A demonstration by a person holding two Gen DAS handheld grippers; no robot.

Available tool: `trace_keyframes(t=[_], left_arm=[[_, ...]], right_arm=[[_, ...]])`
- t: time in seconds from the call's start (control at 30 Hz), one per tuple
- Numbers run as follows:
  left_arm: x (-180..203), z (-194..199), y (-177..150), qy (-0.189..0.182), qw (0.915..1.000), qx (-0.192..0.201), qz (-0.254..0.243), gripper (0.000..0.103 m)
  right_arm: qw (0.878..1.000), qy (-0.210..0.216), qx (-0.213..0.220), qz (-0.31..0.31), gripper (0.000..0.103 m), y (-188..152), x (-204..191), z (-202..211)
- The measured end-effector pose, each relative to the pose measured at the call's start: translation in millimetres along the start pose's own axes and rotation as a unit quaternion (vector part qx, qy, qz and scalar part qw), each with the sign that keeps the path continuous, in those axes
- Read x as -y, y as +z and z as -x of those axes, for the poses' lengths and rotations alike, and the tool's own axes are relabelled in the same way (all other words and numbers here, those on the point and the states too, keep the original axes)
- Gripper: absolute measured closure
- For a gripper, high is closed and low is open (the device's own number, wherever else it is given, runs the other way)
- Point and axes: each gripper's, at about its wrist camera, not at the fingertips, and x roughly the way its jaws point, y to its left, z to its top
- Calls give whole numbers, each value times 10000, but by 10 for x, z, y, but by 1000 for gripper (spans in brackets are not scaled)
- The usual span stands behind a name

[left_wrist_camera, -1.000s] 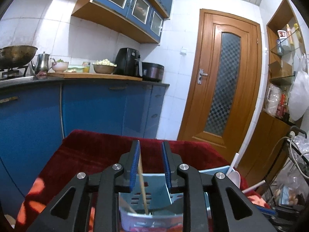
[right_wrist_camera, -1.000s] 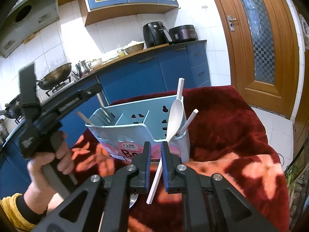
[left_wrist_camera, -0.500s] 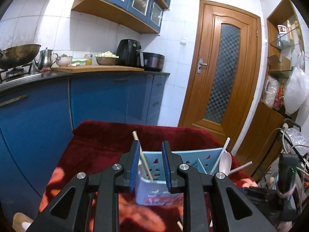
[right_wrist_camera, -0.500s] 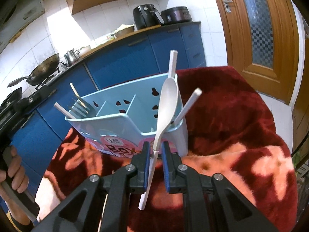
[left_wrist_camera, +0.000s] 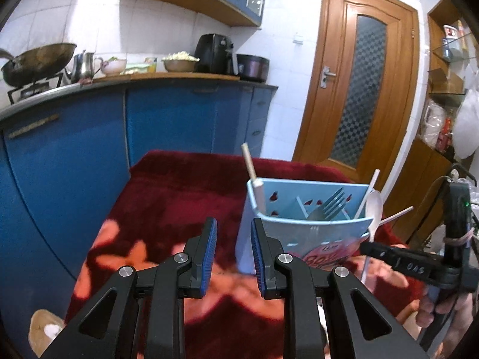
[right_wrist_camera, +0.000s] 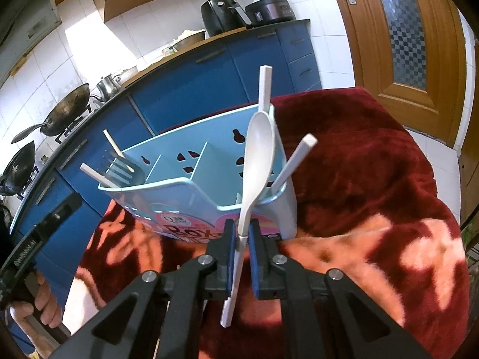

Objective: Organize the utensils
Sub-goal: 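Open the right tool to release the white spoon into the caddy while the left tool withdraws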

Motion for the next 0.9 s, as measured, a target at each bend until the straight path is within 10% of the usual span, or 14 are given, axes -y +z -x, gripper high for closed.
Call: trace_keyframes(t=[0.53, 0.9], left_arm=[[-116, -238, -156, 59, 9990, -385, 224, 80], [-96, -332, -231, 1, 9985, -503, 211, 80]], right_arm=[[9843, -374, 1589, 670, 95, 203, -361, 629], [9683, -676, 2254, 835, 95, 500, -419, 335]])
